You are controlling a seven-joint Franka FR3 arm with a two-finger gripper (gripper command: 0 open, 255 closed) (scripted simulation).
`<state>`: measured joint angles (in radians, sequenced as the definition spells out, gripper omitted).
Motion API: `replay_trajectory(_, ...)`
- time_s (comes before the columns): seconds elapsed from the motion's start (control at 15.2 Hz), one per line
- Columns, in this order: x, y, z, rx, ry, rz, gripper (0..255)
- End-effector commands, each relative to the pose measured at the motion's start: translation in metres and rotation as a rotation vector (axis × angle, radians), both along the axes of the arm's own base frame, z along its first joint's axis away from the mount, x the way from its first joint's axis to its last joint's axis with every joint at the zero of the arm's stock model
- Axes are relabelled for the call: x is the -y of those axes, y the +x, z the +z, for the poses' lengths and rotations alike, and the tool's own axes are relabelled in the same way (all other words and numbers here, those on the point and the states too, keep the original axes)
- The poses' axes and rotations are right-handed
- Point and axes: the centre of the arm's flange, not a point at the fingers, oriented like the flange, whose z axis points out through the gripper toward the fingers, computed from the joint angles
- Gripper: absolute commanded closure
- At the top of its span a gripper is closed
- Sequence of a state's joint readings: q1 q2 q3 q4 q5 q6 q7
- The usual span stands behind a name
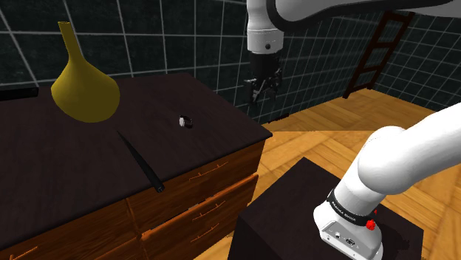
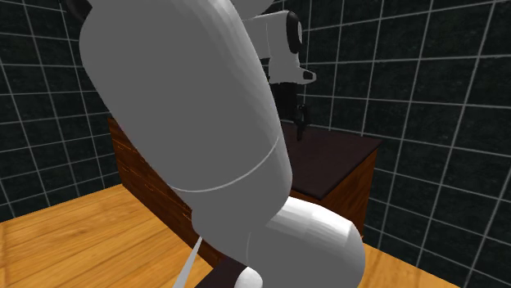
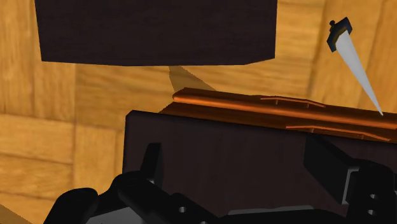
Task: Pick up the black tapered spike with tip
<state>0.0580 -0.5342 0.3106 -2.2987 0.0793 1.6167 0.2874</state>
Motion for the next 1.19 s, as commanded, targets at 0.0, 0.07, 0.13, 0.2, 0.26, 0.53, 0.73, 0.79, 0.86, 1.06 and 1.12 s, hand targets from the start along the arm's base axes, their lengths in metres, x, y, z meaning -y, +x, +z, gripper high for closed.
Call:
replay_trajectory(0.0, -0.024, 0.009, -0.007, 0.002, -0.002, -0.002, 0)
replay_trajectory(0.07, -0.036, 0.014, -0.01, 0.003, -0.003, -0.003, 0)
replay_trajectory(0.13, -0.048, 0.019, -0.013, 0.004, -0.005, -0.004, 0)
replay_trajectory(0.2, -0.06, 0.023, -0.016, 0.005, -0.006, -0.004, 0)
replay_trajectory(0.26, -0.072, 0.028, -0.019, 0.006, -0.007, -0.005, 0)
replay_trajectory(0.53, -0.12, 0.048, -0.032, 0.01, -0.013, -0.008, 0)
replay_trajectory(0.73, -0.156, 0.062, -0.041, 0.013, -0.017, -0.01, 0)
replay_trajectory(0.79, -0.168, 0.067, -0.045, 0.014, -0.018, -0.011, 0)
replay_trajectory(0.86, -0.18, 0.072, -0.048, 0.015, -0.02, -0.011, 0)
replay_trajectory(1.06, -0.216, 0.087, -0.058, 0.018, -0.024, -0.013, 0)
replay_trajectory(1.12, -0.228, 0.092, -0.061, 0.019, -0.025, -0.014, 0)
